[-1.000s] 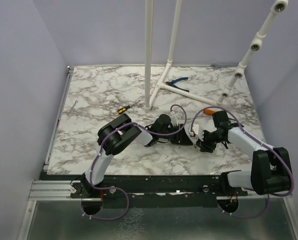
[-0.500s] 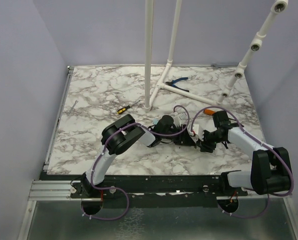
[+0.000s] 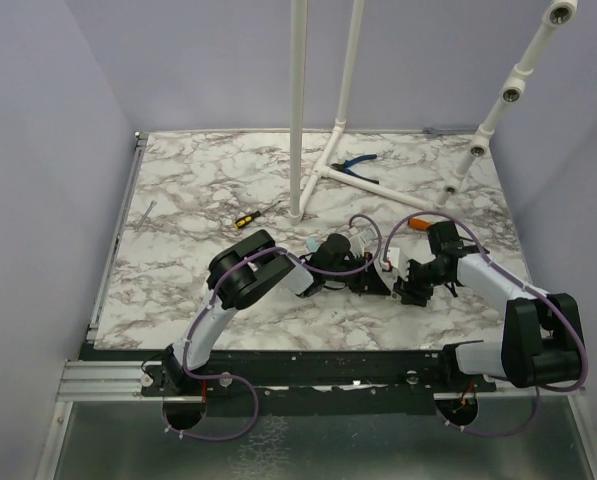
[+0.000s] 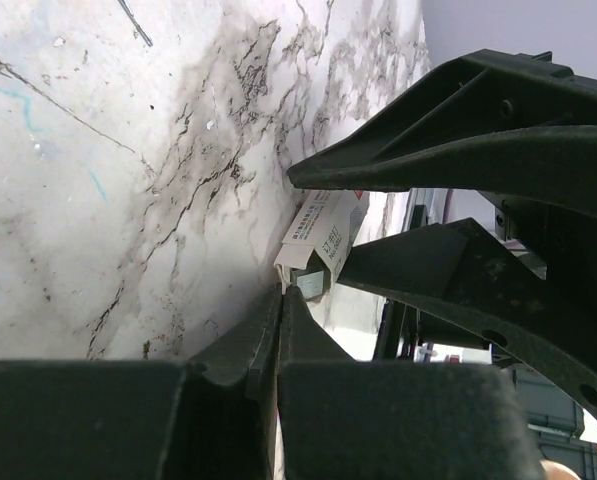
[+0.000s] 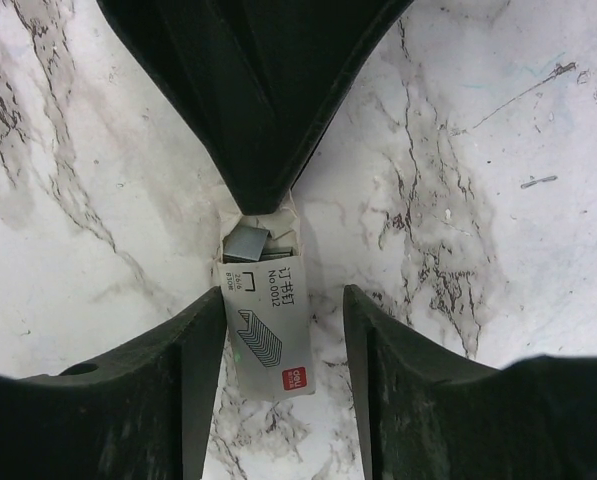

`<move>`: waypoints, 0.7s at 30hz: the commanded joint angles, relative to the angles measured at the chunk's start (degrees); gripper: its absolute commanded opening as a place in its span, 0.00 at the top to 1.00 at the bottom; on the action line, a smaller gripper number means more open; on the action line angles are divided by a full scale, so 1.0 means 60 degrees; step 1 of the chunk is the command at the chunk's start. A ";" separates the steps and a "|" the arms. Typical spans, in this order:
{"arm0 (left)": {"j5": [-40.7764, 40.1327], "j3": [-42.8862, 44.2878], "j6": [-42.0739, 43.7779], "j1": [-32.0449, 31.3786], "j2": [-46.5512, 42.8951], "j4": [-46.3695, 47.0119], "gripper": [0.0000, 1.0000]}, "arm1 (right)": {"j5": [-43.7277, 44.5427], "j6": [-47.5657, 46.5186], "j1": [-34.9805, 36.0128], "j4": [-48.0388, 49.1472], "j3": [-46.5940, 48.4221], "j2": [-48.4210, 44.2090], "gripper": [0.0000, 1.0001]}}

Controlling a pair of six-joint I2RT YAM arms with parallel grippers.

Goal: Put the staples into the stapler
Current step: Open the staple box at the center of the board.

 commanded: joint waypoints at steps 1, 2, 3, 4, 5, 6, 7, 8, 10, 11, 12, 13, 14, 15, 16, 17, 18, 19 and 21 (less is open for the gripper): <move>-0.0346 -0.0203 0.0198 -0.0110 0.0427 -0.0901 1.00 | -0.0090 0.0018 -0.0024 -0.0399 -0.0170 0.0380 0.47; -0.0346 -0.0214 0.0180 -0.0107 0.0404 -0.0901 1.00 | -0.0113 0.0008 -0.0023 -0.0419 -0.0146 0.0436 0.48; -0.0346 -0.0230 0.0185 -0.0099 0.0384 -0.0920 1.00 | -0.0118 0.0005 -0.0028 -0.0427 -0.0130 0.0483 0.49; -0.0353 -0.0245 0.0202 -0.0098 0.0349 -0.1003 1.00 | -0.0111 0.0005 -0.0025 -0.0423 -0.0111 0.0526 0.51; -0.0363 -0.0265 0.0245 -0.0089 0.0299 -0.1084 1.00 | -0.0066 -0.0005 -0.0024 -0.0417 -0.0107 0.0559 0.53; -0.0381 -0.0283 0.0292 -0.0071 0.0239 -0.1168 1.00 | 0.0000 -0.0024 -0.0015 -0.0401 -0.0118 0.0568 0.56; -0.0440 -0.0329 0.0320 -0.0051 0.0173 -0.1264 1.00 | 0.0090 -0.0052 -0.0027 -0.0396 -0.0141 0.0570 0.59; -0.0495 -0.0378 0.0375 -0.0015 0.0110 -0.1348 1.00 | 0.0208 -0.0101 -0.0028 -0.0384 -0.0173 0.0553 0.61; -0.0569 -0.0483 0.0486 0.0063 -0.0022 -0.1512 1.00 | 0.0501 -0.0196 -0.0029 -0.0397 -0.0239 0.0482 0.64; -0.0610 -0.0529 0.0560 0.0096 -0.0083 -0.1593 1.00 | 0.0614 -0.0264 -0.0038 -0.0421 -0.0275 0.0445 0.66; -0.0646 -0.0570 0.0641 0.0138 -0.0143 -0.1697 1.00 | 0.0713 -0.0329 -0.0054 -0.0460 -0.0305 0.0395 0.67; -0.0696 -0.0603 0.0726 0.0170 -0.0191 -0.1794 1.00 | 0.0769 -0.0385 -0.0088 -0.0517 -0.0313 0.0361 0.68; -0.0737 -0.0630 0.0825 0.0181 -0.0249 -0.1918 1.00 | 0.0824 -0.0445 -0.0118 -0.0590 -0.0304 0.0342 0.69; -0.0777 -0.0647 0.0914 0.0198 -0.0301 -0.2034 1.00 | 0.0878 -0.0480 -0.0146 -0.0667 -0.0277 0.0344 0.69; -0.0824 -0.0680 0.0978 0.0221 -0.0352 -0.2115 1.00 | 0.0918 -0.0545 -0.0203 -0.0727 -0.0252 0.0350 0.69; -0.0849 -0.0710 0.1036 0.0229 -0.0389 -0.2179 1.00 | 0.0960 -0.0582 -0.0261 -0.0797 -0.0236 0.0370 0.69; -0.0894 -0.0726 0.1083 0.0234 -0.0427 -0.2251 1.00 | 0.1001 -0.0633 -0.0307 -0.0857 -0.0214 0.0365 0.69; -0.0912 -0.0741 0.1128 0.0247 -0.0463 -0.2301 1.00 | 0.1047 -0.0670 -0.0333 -0.0901 -0.0197 0.0365 0.69; -0.0964 -0.0749 0.1224 0.0290 -0.0520 -0.2404 1.00 | 0.1140 -0.0722 -0.0386 -0.0992 -0.0194 0.0367 0.68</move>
